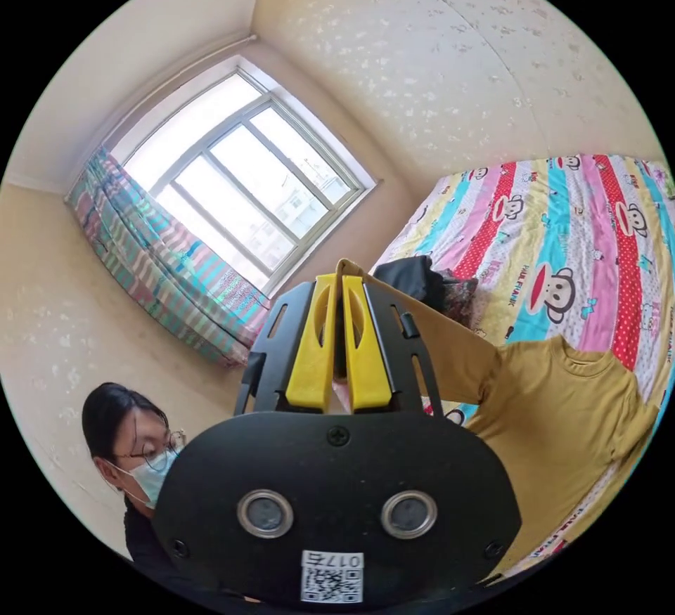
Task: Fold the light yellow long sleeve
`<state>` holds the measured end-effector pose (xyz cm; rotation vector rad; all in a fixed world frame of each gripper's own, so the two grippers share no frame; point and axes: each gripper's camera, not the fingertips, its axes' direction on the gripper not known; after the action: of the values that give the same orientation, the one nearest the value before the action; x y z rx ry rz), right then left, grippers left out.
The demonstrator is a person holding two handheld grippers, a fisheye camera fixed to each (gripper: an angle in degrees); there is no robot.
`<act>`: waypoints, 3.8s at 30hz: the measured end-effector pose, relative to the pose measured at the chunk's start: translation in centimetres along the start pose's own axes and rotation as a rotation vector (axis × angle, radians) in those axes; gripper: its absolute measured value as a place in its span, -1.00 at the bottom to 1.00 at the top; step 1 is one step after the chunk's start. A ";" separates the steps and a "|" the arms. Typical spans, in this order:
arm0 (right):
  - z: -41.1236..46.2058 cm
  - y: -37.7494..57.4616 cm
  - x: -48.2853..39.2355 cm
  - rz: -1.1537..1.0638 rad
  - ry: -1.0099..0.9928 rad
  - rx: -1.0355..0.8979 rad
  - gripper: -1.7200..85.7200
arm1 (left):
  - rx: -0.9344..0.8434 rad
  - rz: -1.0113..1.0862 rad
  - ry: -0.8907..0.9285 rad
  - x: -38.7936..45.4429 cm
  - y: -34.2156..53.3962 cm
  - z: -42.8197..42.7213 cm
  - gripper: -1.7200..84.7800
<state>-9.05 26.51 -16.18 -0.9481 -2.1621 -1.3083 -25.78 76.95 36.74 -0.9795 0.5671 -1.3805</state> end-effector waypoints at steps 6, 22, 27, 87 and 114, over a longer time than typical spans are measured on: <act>8.3 -4.5 4.3 0.098 -0.123 -0.060 -0.93 | 0.082 -0.186 -0.122 -5.8 -6.2 2.7 -0.78; 1.5 -8.6 18.8 0.169 -0.236 0.088 -0.93 | 0.189 -0.497 -0.084 -16.8 -5.7 -0.2 -0.81; -5.2 -5.8 25.0 0.156 -0.073 0.064 -0.92 | 0.129 -0.398 -0.051 -13.6 -5.0 0.4 -0.81; 49.3 -5.0 32.8 0.003 0.669 -0.489 -0.87 | -0.265 -0.066 -0.268 -14.7 -3.8 11.8 -0.93; 3.5 24.8 36.2 0.358 0.804 -0.046 -0.94 | -0.289 0.029 -0.435 -12.1 -1.4 13.8 -0.88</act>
<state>-14.87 49.36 20.97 -0.6230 -1.2911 -1.2654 -17.02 92.09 42.51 -1.4527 0.4538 -1.0297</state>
